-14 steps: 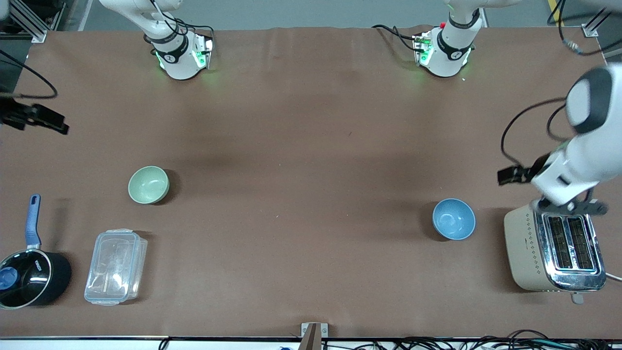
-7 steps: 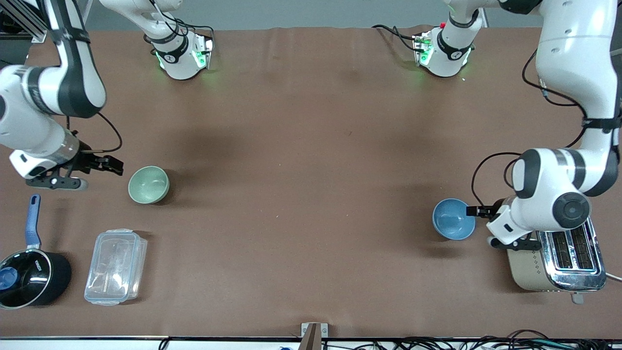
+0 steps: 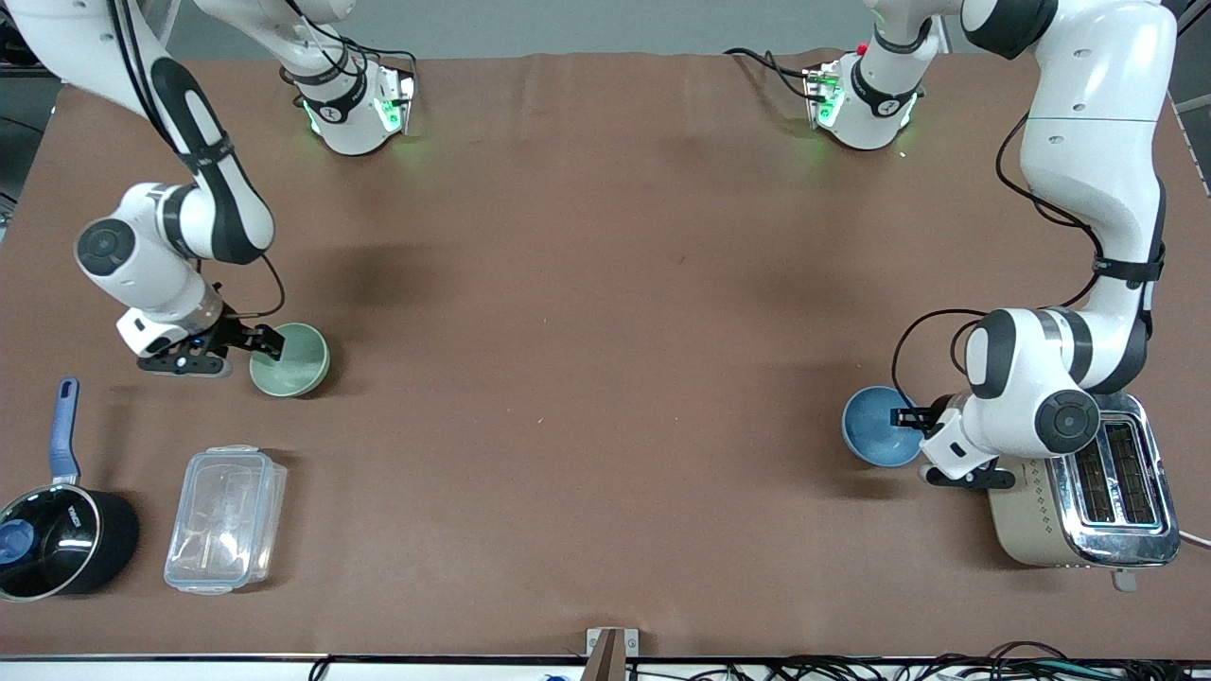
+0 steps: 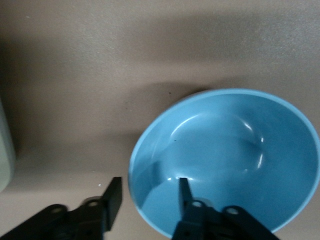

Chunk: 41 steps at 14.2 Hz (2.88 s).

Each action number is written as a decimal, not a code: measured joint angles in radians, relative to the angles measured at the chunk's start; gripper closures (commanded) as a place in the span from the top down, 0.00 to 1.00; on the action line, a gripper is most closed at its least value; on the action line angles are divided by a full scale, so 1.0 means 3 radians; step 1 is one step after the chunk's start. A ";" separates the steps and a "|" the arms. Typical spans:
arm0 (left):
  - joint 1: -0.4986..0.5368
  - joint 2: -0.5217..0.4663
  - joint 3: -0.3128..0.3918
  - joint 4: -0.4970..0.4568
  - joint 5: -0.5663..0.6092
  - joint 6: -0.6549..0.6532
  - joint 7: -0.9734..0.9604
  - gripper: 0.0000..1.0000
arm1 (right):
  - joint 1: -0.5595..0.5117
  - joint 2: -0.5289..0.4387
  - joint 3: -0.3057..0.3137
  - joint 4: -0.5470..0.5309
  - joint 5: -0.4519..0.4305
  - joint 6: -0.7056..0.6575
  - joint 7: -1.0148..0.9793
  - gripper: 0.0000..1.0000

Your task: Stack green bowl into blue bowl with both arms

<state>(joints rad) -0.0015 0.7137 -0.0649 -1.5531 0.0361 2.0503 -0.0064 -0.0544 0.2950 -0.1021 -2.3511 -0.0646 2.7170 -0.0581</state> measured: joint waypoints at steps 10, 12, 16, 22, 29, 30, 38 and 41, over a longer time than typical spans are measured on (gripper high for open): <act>-0.0186 -0.0102 -0.0537 0.0302 -0.0024 -0.0083 -0.0837 0.00 | 0.0003 0.0074 0.0001 0.0027 0.0000 -0.0030 0.0000 0.00; -0.0367 -0.0127 -0.0732 0.0351 -0.0024 -0.0109 -0.1254 0.00 | 0.0004 0.0030 0.0003 0.0148 0.0003 -0.0324 0.0001 0.00; -0.0986 -0.0052 -0.0797 0.0469 -0.0025 -0.0073 -0.2107 0.00 | 0.0040 -0.0297 0.0014 0.0873 0.0015 -0.1648 0.0001 0.00; -0.1684 0.0336 -0.0793 0.0620 -0.0025 0.0382 -0.2961 0.01 | 0.0558 -0.0379 0.0088 0.1798 0.0260 -0.2598 0.0805 0.00; -0.1676 0.0484 -0.0768 0.0707 -0.0025 0.0491 -0.3012 1.00 | 0.1059 -0.0072 0.0678 0.2048 0.0260 -0.2499 0.2591 0.00; -0.1626 0.0456 -0.0764 0.0755 -0.0024 0.0485 -0.3008 1.00 | 0.1138 0.0024 0.0704 0.2103 0.0260 -0.2458 0.2761 0.00; -0.0743 -0.0762 -0.0745 0.0893 0.0192 -0.0631 -0.2728 1.00 | 0.1787 0.0659 0.0712 0.2418 0.0257 -0.2163 0.3917 0.01; -0.0558 -0.1088 -0.0741 0.0875 0.0232 -0.1125 -0.2319 1.00 | 0.1927 0.0820 0.0713 0.2486 0.0259 -0.1990 0.4124 0.02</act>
<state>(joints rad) -0.1689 0.3874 -0.2873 -1.2906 0.1058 1.7127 -0.7020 0.5236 0.5409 0.1117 -1.6054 0.0132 2.1200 1.1793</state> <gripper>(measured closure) 0.000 0.947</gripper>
